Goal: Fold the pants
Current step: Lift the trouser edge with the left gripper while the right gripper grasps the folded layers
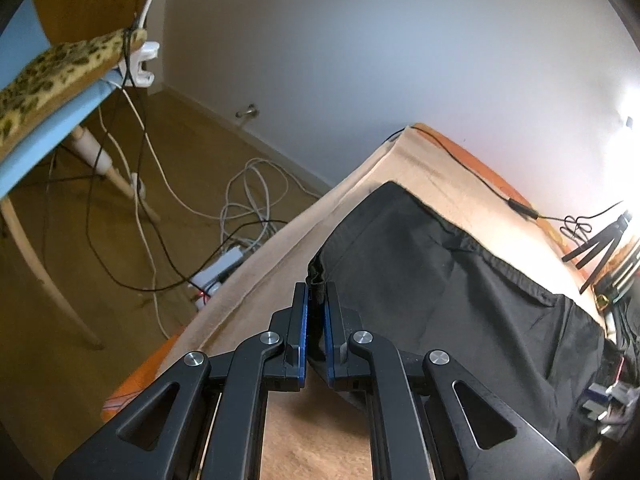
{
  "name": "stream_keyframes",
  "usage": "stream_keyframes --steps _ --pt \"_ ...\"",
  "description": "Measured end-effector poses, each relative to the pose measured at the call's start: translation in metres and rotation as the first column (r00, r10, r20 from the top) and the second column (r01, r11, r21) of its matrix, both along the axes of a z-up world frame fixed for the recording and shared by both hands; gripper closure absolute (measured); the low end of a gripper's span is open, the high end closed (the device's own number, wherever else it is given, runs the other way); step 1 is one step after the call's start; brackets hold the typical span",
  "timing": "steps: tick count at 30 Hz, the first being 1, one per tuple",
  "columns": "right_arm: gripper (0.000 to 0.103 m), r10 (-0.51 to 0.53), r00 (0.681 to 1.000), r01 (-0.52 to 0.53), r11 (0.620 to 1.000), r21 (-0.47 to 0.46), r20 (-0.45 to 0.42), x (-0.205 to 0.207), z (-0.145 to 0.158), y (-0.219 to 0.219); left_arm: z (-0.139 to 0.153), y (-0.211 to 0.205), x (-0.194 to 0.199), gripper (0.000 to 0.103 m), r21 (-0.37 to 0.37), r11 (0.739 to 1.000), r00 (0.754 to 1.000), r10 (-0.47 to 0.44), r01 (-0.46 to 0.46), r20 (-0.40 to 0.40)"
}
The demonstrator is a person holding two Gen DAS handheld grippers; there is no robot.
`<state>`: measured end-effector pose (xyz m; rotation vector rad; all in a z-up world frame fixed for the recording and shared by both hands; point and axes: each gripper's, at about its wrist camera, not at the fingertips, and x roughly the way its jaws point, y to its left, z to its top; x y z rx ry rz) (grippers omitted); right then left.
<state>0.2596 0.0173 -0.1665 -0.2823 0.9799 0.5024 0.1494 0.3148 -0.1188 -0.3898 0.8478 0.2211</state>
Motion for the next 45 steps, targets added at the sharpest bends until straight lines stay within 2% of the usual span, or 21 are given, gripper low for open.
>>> stream_keyframes --steps 2,5,9,11,13,14,18,23,26,29,34,37,40,43,45 --pt "0.066 0.007 1.0 -0.009 0.999 0.053 0.022 0.009 0.016 0.005 -0.004 0.001 -0.002 0.097 -0.003 1.0 1.0 -0.002 0.002 0.0" --pt "0.066 0.026 0.999 -0.029 0.997 0.075 0.044 0.035 0.023 0.022 -0.003 0.003 -0.004 0.097 -0.019 1.0 1.0 -0.004 0.004 0.008" --pt "0.067 0.033 0.998 -0.034 0.999 0.015 0.062 0.078 0.004 0.052 0.001 0.002 -0.007 0.097 -0.02 1.0 1.0 -0.015 0.015 0.021" --pt "0.068 -0.012 0.997 0.015 0.999 -0.044 0.075 0.096 -0.006 0.059 0.003 0.002 -0.009 0.097 -0.024 1.0 0.999 -0.019 0.02 0.026" --pt "0.069 -0.082 0.995 0.084 0.995 -0.045 0.054 0.114 -0.015 0.054 0.004 0.002 -0.01 0.097 -0.028 0.999 0.999 -0.023 0.024 0.03" --pt "0.069 -0.091 0.994 0.092 0.996 -0.019 0.052 0.116 -0.015 0.051 0.005 0.001 -0.01 0.097 -0.022 0.999 0.999 -0.025 0.025 0.034" --pt "0.068 -0.077 0.995 0.079 0.996 -0.041 0.058 0.106 -0.006 0.058 0.013 -0.013 -0.015 0.098 0.003 0.998 0.995 -0.061 0.061 0.078" --pt "0.065 -0.046 0.999 0.044 0.995 0.088 0.018 0.086 0.019 0.064 0.021 -0.035 -0.016 0.098 0.029 0.993 0.987 -0.119 0.117 0.107" --pt "0.063 -0.02 1.0 0.02 0.991 0.135 0.0 0.075 0.033 0.07 0.027 -0.056 -0.018 0.098 0.048 0.984 0.976 -0.175 0.171 0.13" --pt "0.054 -0.021 0.999 0.027 0.973 0.228 -0.03 0.075 0.046 0.07 0.032 -0.081 -0.022 0.098 0.066 0.97 0.96 -0.241 0.233 0.142" --pt "0.05 0.021 0.997 0.003 0.939 0.344 -0.068 0.085 0.06 0.089 0.03 -0.12 -0.031 0.098 0.099 0.935 0.925 -0.352 0.34 0.143" --pt "0.043 0.073 0.994 -0.038 0.928 0.37 -0.082 0.089 0.065 0.113 0.024 -0.138 -0.035 0.098 0.117 0.916 0.907 -0.398 0.384 0.137" --pt "0.043 0.138 0.985 -0.09 0.921 0.379 -0.101 0.097 0.064 0.15 0.017 -0.151 -0.039 0.098 0.136 0.899 0.893 -0.432 0.416 0.123" --pt "0.041 0.18 0.977 -0.124 0.913 0.39 -0.112 0.102 0.066 0.177 0.012 -0.158 -0.043 0.098 0.144 0.89 0.885 -0.45 0.433 0.117" --pt "0.035 0.186 0.975 -0.13 0.92 0.369 -0.122 0.107 0.064 0.192 0.01 -0.159 -0.044 0.098 0.14 0.887 0.882 -0.456 0.44 0.117"
